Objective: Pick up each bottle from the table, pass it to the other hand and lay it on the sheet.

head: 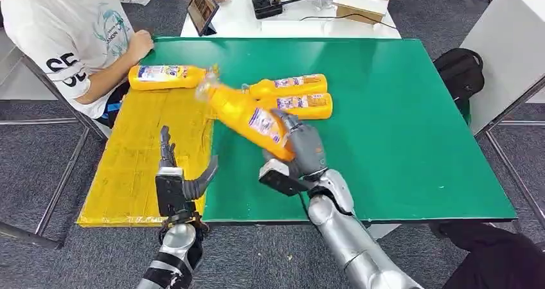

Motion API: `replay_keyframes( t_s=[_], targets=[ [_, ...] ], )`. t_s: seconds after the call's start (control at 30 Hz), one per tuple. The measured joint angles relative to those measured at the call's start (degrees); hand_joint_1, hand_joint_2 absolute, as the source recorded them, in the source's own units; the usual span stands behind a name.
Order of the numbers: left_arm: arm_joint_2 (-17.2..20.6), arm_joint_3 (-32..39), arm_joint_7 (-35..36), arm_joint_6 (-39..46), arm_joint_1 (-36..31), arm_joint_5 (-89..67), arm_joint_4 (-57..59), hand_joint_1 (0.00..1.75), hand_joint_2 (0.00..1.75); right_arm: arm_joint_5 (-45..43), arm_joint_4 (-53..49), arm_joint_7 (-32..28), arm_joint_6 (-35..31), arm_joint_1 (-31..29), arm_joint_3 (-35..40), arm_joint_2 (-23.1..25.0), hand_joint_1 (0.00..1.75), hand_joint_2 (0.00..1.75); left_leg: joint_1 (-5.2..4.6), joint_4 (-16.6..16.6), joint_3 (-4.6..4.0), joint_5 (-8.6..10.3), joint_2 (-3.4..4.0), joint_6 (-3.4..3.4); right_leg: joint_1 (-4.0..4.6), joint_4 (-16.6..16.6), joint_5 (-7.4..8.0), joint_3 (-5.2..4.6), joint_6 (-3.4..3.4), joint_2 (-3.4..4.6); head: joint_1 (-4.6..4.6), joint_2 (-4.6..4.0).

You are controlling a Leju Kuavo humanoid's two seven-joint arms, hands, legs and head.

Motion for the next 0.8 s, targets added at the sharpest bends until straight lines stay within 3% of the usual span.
replay_keyframes(
  t_s=[0.2, 0.53, 0.8],
  targets=[
    [0.0, 0.64, 0.0, 0.02, 0.14, 0.0, -0.31, 0.0, 1.75, 0.0, -7.64, 0.04, -0.09, 2.9, -3.85, 0.53, 1.75, 1.75, -0.01, 0.0, 0.01, 0.01, 0.0, 0.0, -0.01, -0.02, 0.01, 0.0, 0.0, 0.0, -0.02, 0.0],
    [0.0, 0.77, 0.0, 0.17, 0.21, 0.0, -0.7, 0.0, 1.75, -0.19, -10.61, -0.17, -0.37, 3.89, -5.16, 0.57, 1.75, 1.75, -0.01, 0.0, 0.01, 0.01, 0.02, 0.0, 0.0, -0.01, 0.01, -0.02, 0.0, 0.01, 0.0, 0.0],
    [0.07, 2.08, -0.02, 5.03, 2.13, -3.35, -5.71, 0.0, 1.75, -1.83, -17.67, -2.16, -7.41, 7.6, -11.42, 0.88, 1.75, 1.75, -0.01, 0.0, -0.02, -0.02, 0.02, 0.01, -0.01, -0.02, 0.0, -0.03, 0.0, 0.01, 0.02, 0.0]
  ],
)
